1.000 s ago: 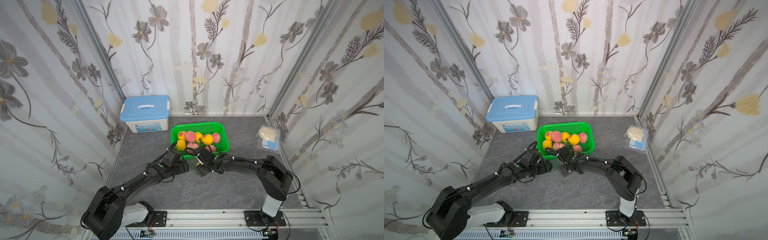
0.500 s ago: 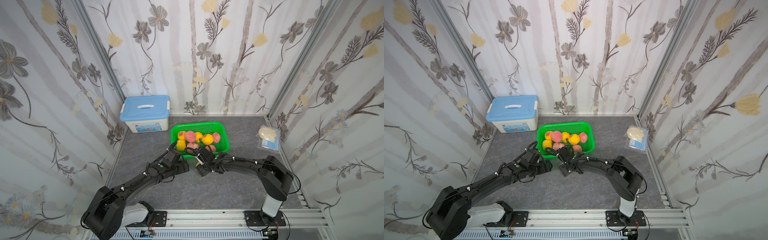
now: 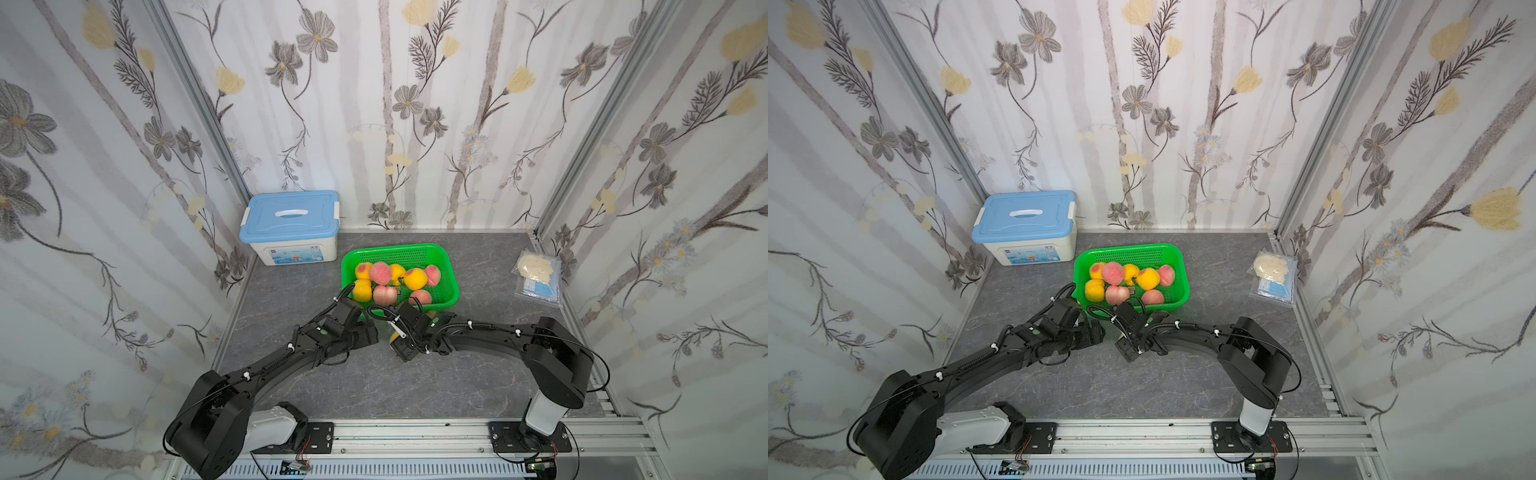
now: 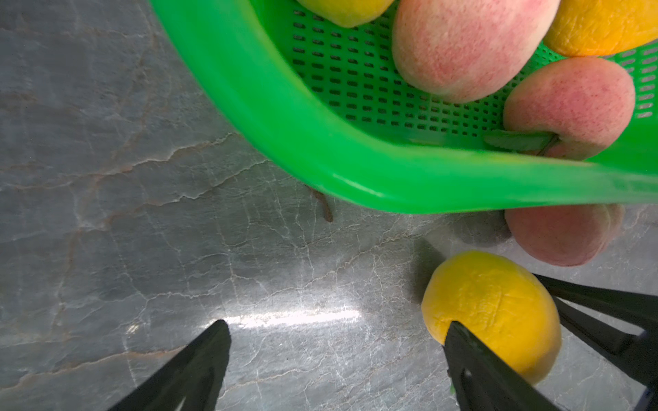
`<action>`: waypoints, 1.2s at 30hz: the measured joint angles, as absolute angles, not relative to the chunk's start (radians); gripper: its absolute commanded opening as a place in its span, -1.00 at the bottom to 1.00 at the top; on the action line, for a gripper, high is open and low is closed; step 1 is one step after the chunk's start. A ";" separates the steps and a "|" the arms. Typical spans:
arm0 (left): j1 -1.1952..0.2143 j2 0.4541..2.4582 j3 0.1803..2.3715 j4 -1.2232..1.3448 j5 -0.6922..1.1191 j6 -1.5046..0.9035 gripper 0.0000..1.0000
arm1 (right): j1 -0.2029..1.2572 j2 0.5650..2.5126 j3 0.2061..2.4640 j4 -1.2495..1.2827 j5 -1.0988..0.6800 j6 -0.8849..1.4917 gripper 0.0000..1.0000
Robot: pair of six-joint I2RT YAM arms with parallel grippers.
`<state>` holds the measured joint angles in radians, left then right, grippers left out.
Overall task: Put the peaches into the basket
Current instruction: Pick up the peach from the center of the board.
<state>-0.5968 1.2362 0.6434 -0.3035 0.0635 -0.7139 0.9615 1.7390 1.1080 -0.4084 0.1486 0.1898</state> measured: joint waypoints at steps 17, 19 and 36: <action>-0.597 1.254 0.648 -0.303 0.064 -0.714 0.93 | 0.963 1.682 1.097 -0.409 0.131 0.190 0.21; -0.597 1.254 0.648 -0.303 0.064 -0.714 0.92 | 0.963 1.665 1.093 -0.409 0.130 0.190 0.21; -0.598 1.278 0.653 -0.294 0.065 -0.714 0.93 | 0.963 1.494 1.047 -0.448 0.161 0.190 0.21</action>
